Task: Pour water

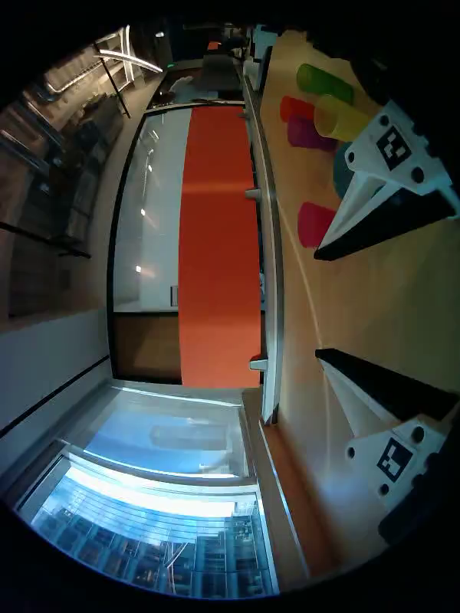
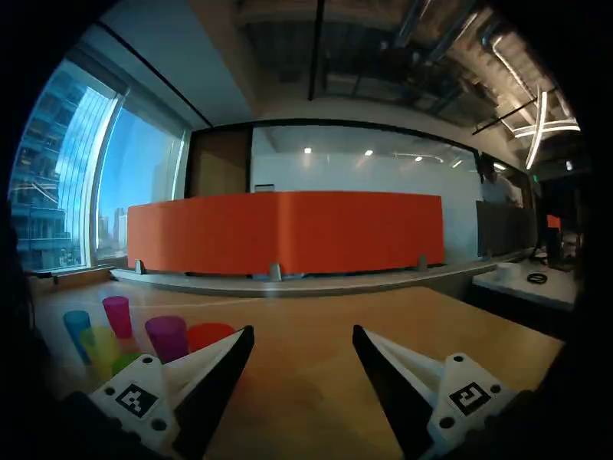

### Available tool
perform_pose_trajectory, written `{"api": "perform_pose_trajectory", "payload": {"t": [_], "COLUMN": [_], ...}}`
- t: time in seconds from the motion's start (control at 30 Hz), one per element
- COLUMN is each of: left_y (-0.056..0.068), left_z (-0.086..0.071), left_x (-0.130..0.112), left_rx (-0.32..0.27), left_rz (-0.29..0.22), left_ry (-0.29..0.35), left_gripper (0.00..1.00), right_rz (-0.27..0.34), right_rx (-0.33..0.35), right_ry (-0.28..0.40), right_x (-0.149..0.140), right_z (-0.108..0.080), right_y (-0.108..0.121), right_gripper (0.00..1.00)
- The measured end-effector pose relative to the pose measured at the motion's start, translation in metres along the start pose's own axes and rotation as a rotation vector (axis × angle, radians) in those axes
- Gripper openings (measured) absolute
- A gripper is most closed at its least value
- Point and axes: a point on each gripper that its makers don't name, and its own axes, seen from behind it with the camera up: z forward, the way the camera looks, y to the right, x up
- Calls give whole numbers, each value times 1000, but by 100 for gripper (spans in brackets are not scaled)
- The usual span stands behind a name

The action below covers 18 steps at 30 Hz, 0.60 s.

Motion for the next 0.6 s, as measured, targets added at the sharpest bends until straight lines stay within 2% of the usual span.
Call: {"api": "perform_pose_trajectory", "payload": {"t": [0.6], "left_y": [1], "left_z": [0], "left_x": [0], "left_rx": [0], "left_rz": [0], "left_ry": [0], "left_gripper": [84], "right_rz": [-15], "right_rx": [-4], "right_ry": [-5], "right_x": [-3], "right_z": [1], "right_y": [-2], "right_gripper": [99]}}
